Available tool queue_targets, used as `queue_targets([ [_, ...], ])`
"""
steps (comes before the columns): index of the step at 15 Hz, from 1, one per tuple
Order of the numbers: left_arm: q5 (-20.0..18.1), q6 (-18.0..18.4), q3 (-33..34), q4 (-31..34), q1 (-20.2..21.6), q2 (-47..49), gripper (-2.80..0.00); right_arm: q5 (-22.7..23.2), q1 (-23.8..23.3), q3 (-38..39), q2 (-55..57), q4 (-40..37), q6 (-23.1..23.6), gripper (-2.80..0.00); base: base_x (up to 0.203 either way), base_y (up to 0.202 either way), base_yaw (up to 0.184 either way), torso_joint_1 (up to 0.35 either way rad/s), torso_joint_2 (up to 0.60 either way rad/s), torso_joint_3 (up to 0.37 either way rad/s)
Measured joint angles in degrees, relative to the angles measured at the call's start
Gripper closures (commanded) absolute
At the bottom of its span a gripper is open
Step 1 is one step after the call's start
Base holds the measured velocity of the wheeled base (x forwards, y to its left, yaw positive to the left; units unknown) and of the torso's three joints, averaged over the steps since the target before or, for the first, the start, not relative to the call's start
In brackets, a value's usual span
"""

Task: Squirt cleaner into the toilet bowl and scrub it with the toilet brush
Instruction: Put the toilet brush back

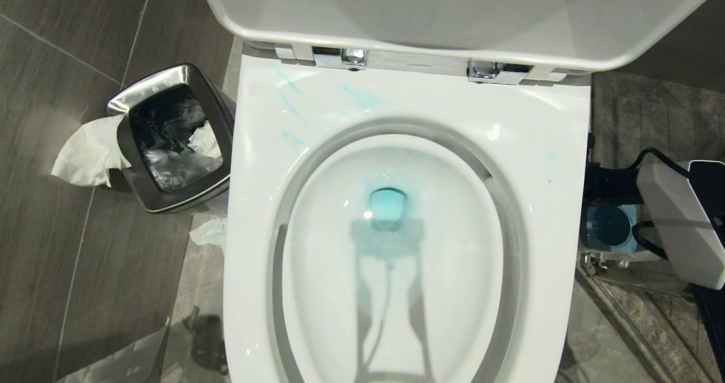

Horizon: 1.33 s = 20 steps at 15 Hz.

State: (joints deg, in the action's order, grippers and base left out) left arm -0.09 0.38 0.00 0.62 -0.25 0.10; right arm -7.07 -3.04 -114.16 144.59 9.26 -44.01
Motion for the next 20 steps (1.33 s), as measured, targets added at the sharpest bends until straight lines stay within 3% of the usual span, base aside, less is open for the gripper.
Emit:
queue_targets([
  [3,-0.01,-0.12,0.0,-0.01,0.01,0.0,0.0,-2.93,0.65,0.0,-0.09,-0.72,0.11,-2.8,0.0,0.0,0.0,0.0,0.0,0.0],
  [8,-0.01,-0.19,0.0,0.01,0.03,0.0,0.0,-2.47,0.76,0.0,-0.44,2.67,3.7,-2.8,0.0,0.0,0.0,0.0,0.0,0.0],
  [15,-0.01,-0.19,0.0,0.01,-0.02,0.0,0.0,-2.71,0.33,0.0,0.97,2.81,4.67,-2.8,0.0,0.0,0.0,0.0,0.0,0.0],
  [20,-0.09,-0.11,0.0,-0.1,-0.05,0.0,0.0,-2.88,-0.81,0.06,1.38,3.05,10.37,-2.8,0.0,0.0,0.0,0.0,0.0,0.0],
])
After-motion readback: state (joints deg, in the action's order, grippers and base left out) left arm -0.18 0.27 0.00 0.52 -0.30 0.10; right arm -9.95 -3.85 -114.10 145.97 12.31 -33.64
